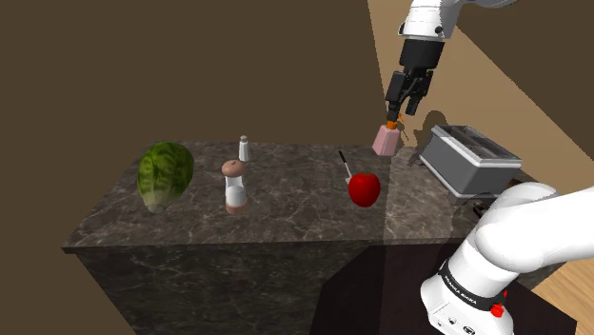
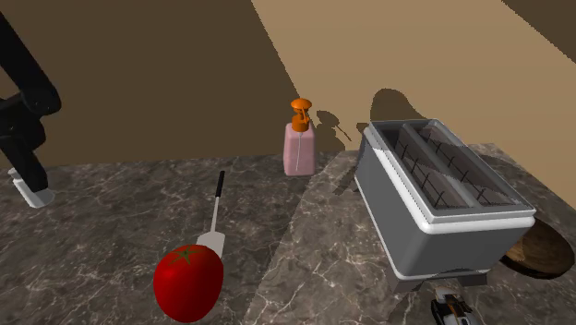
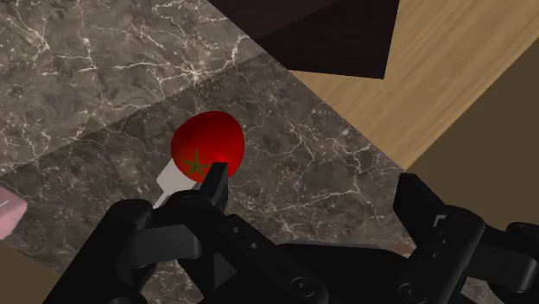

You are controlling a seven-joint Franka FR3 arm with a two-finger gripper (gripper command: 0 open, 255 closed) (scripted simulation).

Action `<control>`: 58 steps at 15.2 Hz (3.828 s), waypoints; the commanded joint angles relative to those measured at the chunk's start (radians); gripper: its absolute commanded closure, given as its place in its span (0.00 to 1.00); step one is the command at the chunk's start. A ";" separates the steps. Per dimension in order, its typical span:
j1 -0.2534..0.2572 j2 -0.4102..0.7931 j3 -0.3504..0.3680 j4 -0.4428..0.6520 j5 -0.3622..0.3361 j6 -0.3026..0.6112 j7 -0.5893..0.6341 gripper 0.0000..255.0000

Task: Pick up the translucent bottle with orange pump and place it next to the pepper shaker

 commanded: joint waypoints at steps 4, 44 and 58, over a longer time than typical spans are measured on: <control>-0.024 0.028 -0.048 -0.024 -0.037 0.066 -0.050 0.00; -0.341 1.132 -0.533 0.663 0.272 0.588 -0.766 0.00; -0.347 1.183 -0.515 0.634 0.304 0.663 -0.785 0.00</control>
